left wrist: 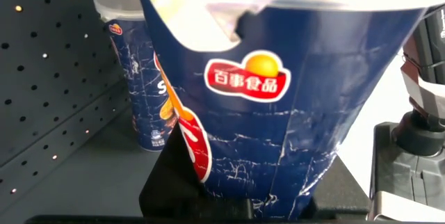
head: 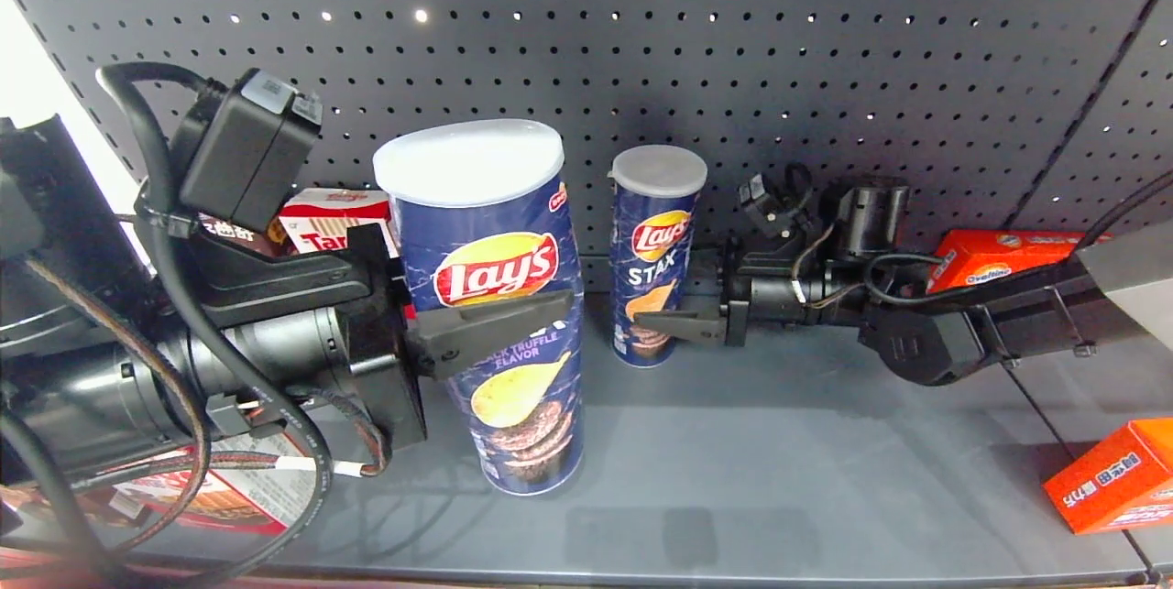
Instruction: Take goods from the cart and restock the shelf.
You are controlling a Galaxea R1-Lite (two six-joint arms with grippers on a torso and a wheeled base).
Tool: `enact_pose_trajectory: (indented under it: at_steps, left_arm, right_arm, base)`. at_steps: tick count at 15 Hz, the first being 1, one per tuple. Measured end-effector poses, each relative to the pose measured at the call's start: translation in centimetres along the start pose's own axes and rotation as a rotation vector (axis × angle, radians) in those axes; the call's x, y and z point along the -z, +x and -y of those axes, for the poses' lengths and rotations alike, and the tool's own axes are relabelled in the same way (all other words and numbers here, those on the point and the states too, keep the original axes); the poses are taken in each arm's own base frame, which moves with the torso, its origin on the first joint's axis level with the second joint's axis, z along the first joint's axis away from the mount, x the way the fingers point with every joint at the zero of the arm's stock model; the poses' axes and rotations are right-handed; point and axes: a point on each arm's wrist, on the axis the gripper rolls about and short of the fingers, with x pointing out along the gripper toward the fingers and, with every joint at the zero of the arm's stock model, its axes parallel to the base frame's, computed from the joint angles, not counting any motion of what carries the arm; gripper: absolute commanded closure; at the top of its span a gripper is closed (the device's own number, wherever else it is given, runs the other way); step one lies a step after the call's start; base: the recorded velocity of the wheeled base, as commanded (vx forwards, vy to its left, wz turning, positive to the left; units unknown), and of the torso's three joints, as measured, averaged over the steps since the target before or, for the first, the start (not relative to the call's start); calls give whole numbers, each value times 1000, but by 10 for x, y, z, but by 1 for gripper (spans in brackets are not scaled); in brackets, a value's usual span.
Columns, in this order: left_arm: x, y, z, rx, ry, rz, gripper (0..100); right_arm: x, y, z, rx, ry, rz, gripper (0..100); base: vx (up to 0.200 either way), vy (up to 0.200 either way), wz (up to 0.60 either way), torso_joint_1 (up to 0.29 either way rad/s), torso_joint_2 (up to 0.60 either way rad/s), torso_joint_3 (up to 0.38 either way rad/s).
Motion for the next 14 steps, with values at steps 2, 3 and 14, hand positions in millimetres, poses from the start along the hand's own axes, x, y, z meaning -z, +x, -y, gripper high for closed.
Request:
enact_pose_trajectory:
  at_steps: [2,3,14]
  left_arm:
    - [1,0,0,0,-1,-2,100]
    - [1,0,0,0,-1,-2,100]
    - [1,-1,-1,-7,-14,0,100]
  right_arm:
    - [3,4,-1,-9,3,-3,0]
    - [5,7,-2,-15,1,-5,0]
    - [17,25,7,0,-32,4,100]
  base:
    - [0,0,0,0,0,0]
    - [0,0,0,0,0,0]
    - [0,0,0,0,0,0]
